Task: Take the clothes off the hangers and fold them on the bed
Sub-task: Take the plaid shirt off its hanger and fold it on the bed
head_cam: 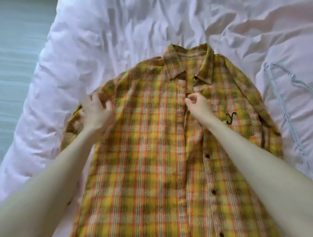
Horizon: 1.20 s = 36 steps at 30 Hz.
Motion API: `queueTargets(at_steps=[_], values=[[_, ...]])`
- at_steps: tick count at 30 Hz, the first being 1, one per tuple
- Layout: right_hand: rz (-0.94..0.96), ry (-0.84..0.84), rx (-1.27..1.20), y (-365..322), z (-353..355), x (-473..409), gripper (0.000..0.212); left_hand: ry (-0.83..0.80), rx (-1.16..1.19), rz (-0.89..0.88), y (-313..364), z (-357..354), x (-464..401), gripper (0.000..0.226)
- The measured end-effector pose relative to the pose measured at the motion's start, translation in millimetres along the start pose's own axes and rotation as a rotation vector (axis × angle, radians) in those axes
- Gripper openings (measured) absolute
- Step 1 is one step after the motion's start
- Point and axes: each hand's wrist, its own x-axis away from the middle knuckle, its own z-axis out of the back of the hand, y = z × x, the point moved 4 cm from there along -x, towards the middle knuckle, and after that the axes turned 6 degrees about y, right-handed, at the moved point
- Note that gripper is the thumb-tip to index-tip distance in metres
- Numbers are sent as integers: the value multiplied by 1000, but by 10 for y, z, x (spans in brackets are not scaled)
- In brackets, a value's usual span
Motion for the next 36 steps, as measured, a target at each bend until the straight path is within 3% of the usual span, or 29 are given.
queueTargets(at_steps=[4,7,9,11,14,17,20,24,28,32,34,36], values=[[83,145,49,-194,-29,-490,45,-17,27,5,117,-129,-521,37],[136,244,153,-365,-42,-872,54,-57,30,109,96,-248,-851,40],[147,211,245,-527,-91,-1110,60,-127,57,106,95,-309,-999,47],[127,127,273,-698,-178,-1342,65,-212,76,-4,135,-357,-1083,48],[124,7,-12,-912,-329,-1595,39,-178,155,-146,154,-357,-1122,36],[115,-13,-230,-1069,-385,-1785,27,6,259,-82,91,-245,-1291,31],[169,-41,-131,-1147,-442,-1819,32,74,219,-50,-20,-211,-1421,35],[121,-25,-205,-1049,-435,-1726,38,13,167,-12,-84,-308,-1414,44],[123,22,-198,-832,-373,-1535,28,-34,48,-12,-120,-295,-1320,58],[-41,-108,-82,-641,-408,-1457,23,71,-193,-32,-124,-220,-1156,55],[-70,-38,-161,-680,-307,-1450,7,89,-184,-3,-81,-172,-1122,52],[-85,15,-273,-709,-205,-1403,12,101,-205,-71,-11,-142,-1064,51]])
